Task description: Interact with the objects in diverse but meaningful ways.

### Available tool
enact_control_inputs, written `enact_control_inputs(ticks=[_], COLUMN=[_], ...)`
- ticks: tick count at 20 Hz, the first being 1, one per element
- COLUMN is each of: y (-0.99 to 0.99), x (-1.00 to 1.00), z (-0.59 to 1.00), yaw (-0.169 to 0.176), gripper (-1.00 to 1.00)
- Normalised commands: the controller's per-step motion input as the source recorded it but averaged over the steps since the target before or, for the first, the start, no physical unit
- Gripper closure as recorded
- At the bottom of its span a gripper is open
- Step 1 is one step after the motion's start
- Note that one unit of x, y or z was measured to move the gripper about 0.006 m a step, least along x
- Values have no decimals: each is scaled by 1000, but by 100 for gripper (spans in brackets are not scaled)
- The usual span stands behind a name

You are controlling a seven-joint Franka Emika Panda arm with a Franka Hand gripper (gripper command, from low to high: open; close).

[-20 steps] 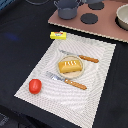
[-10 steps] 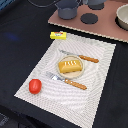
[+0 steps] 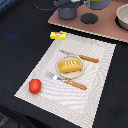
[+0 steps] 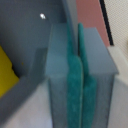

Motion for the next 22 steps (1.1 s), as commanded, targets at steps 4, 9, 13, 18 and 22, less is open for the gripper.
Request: enact_control_inputs(ticks=[4, 9, 13, 18, 22], y=[275, 193, 214, 272, 278], x=[268, 13, 1, 17, 42], z=[-72, -99, -123, -125, -139], yaw=[-2, 3, 11, 8, 1], gripper=[100, 100, 100, 100, 100])
